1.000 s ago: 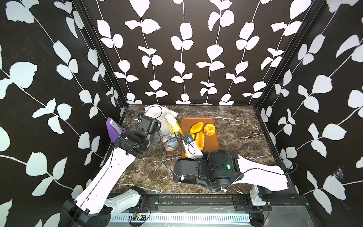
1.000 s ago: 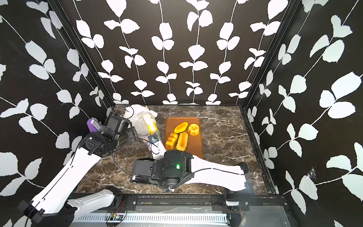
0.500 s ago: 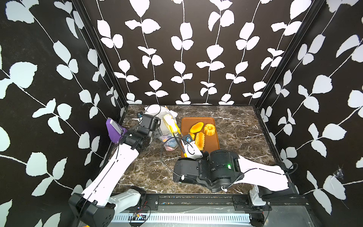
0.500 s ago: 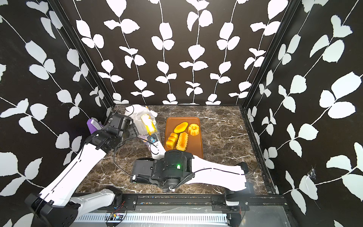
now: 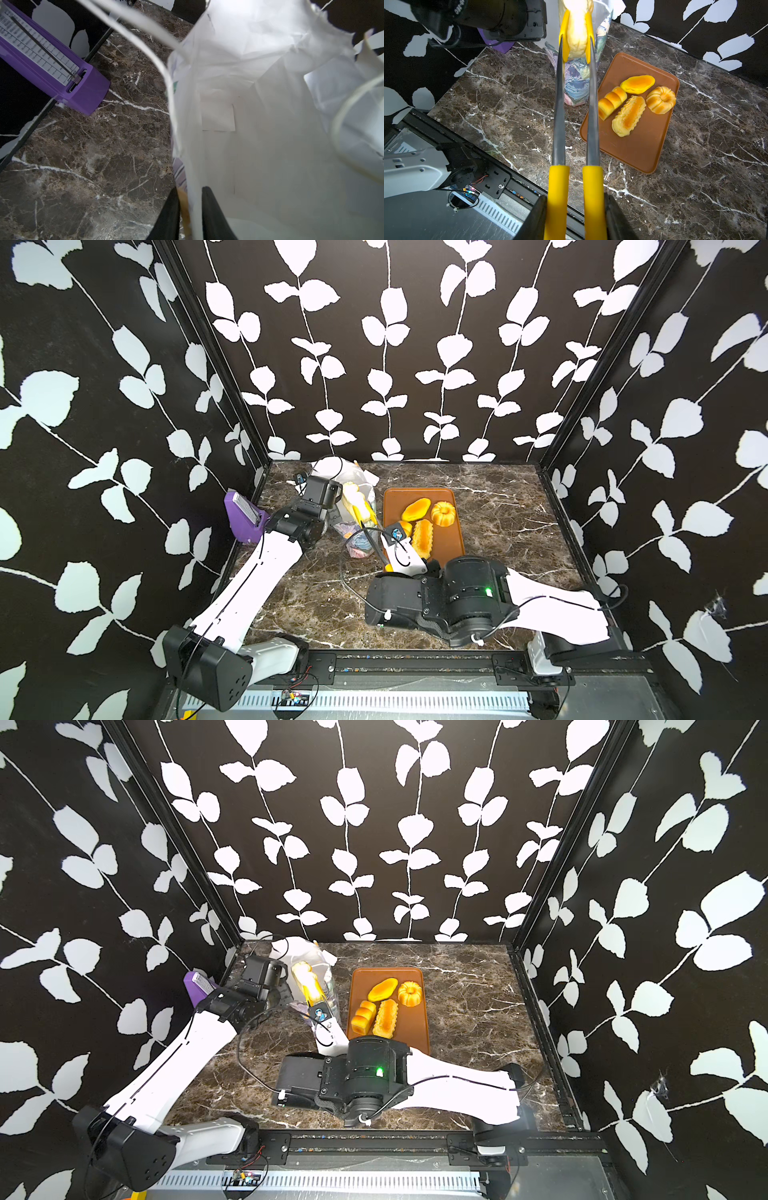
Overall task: Pack bread into a paper bag
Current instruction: Place the fake bread in the paper bag.
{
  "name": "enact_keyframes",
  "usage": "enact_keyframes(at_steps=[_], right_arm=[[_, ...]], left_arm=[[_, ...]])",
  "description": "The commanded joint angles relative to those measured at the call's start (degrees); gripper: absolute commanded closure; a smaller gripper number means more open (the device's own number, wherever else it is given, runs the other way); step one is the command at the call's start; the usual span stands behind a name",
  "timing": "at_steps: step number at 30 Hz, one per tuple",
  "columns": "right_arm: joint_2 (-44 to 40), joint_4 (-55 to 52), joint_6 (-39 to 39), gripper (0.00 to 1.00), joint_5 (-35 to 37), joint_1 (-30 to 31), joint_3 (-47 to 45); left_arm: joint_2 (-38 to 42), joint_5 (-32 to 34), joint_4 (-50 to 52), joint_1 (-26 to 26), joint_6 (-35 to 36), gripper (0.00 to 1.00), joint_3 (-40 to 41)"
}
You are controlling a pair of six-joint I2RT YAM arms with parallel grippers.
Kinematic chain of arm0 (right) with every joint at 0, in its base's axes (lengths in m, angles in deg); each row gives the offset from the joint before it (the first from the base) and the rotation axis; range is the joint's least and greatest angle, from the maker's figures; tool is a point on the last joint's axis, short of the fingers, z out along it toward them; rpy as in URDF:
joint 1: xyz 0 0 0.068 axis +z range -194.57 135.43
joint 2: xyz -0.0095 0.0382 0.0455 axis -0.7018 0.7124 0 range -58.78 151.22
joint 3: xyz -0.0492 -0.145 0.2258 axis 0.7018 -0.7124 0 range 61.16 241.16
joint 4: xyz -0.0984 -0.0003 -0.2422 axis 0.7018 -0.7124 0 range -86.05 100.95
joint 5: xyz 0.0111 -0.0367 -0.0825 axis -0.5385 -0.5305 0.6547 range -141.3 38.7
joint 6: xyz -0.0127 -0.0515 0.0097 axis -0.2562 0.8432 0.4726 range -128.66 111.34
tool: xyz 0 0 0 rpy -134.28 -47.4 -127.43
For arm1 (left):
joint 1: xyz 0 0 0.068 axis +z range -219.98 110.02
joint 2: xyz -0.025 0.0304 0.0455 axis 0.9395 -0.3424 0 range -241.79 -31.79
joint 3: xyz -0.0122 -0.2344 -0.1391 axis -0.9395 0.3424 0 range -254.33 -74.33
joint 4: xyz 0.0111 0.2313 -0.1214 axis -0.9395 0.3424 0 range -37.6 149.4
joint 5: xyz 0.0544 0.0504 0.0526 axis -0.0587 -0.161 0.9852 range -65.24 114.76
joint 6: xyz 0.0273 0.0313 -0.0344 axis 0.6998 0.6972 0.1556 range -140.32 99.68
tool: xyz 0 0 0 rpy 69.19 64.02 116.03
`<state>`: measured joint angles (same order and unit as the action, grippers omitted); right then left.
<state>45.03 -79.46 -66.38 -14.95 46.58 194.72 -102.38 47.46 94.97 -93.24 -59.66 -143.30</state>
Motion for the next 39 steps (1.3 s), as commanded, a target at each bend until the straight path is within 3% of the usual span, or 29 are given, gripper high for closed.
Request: enact_keyframes(at_steps=[1, 7, 14, 30, 39], right_arm=[[0.99, 1.11, 0.57, 1.0, 1.8, 0.56, 2.96], [1.66, 1.24, 0.58, 1.0, 1.52, 0.57, 3.11], [1.65, 1.89, 1.0, 1.0, 1.74, -0.71, 1.25], [-3.66, 20.23, 10.72, 1.0, -5.42, -15.24, -16.84], [1.0, 20.64, 15.52, 1.0, -8.18, -17.05, -8.08]], left_arm=[[-0.71, -0.53, -1.55, 0.43, 0.92, 0.86, 0.24], [-1.39, -1.2, -2.31, 0.61, 1.8, 0.97, -0.06], [0.02, -3.4, -2.31, 0.59, 1.65, 0.99, -0.14], [3.42, -5.21, 0.05, 0.61, 1.75, 1.0, 2.26], [2.65, -5.29, 0.18, 0.61, 2.34, 1.0, 2.39]])
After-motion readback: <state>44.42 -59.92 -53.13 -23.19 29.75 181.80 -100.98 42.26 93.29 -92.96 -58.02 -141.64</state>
